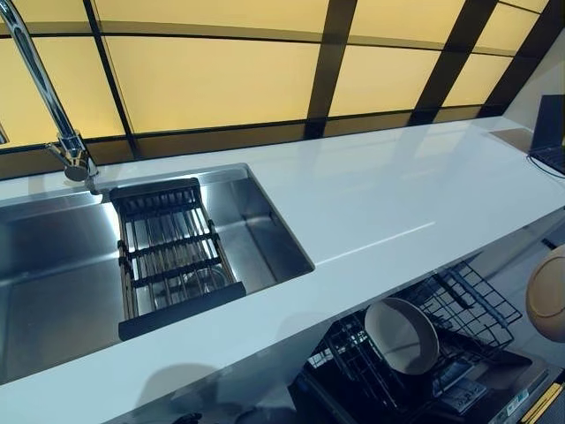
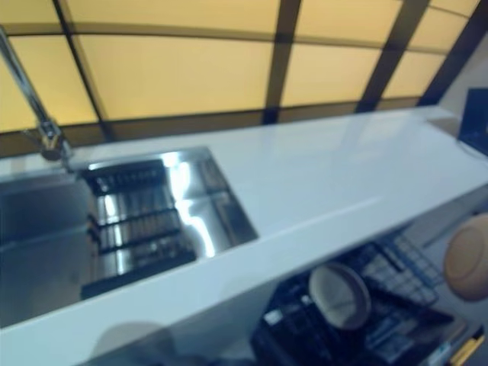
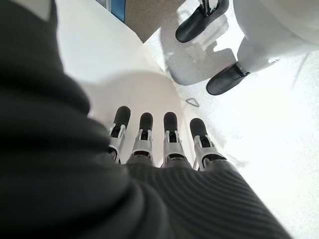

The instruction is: Take plates into dishwasher

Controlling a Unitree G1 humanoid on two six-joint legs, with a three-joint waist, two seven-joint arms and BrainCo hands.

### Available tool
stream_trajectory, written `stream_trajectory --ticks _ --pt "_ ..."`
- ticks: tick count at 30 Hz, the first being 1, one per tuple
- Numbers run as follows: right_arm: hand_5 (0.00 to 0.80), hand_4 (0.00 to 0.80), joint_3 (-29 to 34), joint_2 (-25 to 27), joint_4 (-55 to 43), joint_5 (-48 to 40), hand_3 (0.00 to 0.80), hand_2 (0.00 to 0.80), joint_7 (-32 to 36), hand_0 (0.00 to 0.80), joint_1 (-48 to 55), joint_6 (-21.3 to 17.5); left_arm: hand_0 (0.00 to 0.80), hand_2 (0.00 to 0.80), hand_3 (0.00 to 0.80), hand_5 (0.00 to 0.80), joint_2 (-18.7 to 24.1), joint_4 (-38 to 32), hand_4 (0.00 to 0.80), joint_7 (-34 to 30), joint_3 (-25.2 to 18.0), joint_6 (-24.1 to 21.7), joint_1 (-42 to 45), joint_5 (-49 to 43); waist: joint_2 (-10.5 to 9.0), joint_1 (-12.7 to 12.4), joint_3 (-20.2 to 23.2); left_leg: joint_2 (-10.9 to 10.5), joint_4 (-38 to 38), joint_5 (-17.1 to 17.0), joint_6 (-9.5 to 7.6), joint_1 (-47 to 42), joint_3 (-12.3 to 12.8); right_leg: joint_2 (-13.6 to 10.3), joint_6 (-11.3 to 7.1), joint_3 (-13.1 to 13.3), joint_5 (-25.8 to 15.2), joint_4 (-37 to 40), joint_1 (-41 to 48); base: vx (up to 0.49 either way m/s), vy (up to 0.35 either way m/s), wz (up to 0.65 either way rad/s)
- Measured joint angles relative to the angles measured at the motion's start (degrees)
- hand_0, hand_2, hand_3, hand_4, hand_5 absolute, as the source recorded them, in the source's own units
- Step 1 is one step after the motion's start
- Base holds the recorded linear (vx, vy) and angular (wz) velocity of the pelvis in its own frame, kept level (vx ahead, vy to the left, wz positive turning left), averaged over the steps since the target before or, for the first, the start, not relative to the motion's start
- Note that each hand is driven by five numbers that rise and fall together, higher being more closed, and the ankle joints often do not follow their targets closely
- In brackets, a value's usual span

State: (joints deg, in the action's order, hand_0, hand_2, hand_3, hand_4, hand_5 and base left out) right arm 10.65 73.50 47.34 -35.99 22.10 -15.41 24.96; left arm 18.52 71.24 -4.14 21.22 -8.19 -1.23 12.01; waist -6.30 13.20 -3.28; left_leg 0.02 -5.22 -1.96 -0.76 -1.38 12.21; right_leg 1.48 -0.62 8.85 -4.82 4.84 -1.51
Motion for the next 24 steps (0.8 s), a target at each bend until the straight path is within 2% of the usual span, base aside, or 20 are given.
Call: stream_trajectory --ticks 11,19,24 --pt "0.800 0.800 0.0 -1.4 -2.6 2.2 0.800 0.800 1.2 0.800 2.3 -0.2 0.000 0.000 0.000 0.000 -0.1 -0.2 0.000 0.0 0.0 0.0 -0.2 0.0 1.72 0.1 -1.4 0.0 0.0 0.1 0.00 0.0 0.0 0.0 0.03 0.1 0.0 0.2 -0.1 -0.031 -0.028 -0.01" --pt "0.800 0.800 -0.1 -5.7 -5.3 3.8 0.800 0.800 1.2 0.800 2.3 -0.9 0.000 0.000 0.000 0.000 0.0 -0.5 0.000 -0.4 0.0 0.0 -0.5 0.0 2.03 0.0 -2.3 0.0 0.0 0.1 0.03 0.1 0.0 0.0 0.09 0.0 0.0 0.2 -0.2 -0.021 -0.040 0.00" --pt "0.800 0.800 -0.1 -5.8 -6.6 4.1 0.800 0.800 1.2 0.800 2.3 -1.2 0.000 0.000 0.000 0.000 0.0 -0.8 0.000 -0.5 -0.2 0.0 -1.1 0.0 3.17 0.0 -4.3 -0.1 0.0 0.1 0.01 0.2 -0.3 -0.1 0.12 -0.1 0.0 0.1 -0.2 -0.048 -0.054 0.02"
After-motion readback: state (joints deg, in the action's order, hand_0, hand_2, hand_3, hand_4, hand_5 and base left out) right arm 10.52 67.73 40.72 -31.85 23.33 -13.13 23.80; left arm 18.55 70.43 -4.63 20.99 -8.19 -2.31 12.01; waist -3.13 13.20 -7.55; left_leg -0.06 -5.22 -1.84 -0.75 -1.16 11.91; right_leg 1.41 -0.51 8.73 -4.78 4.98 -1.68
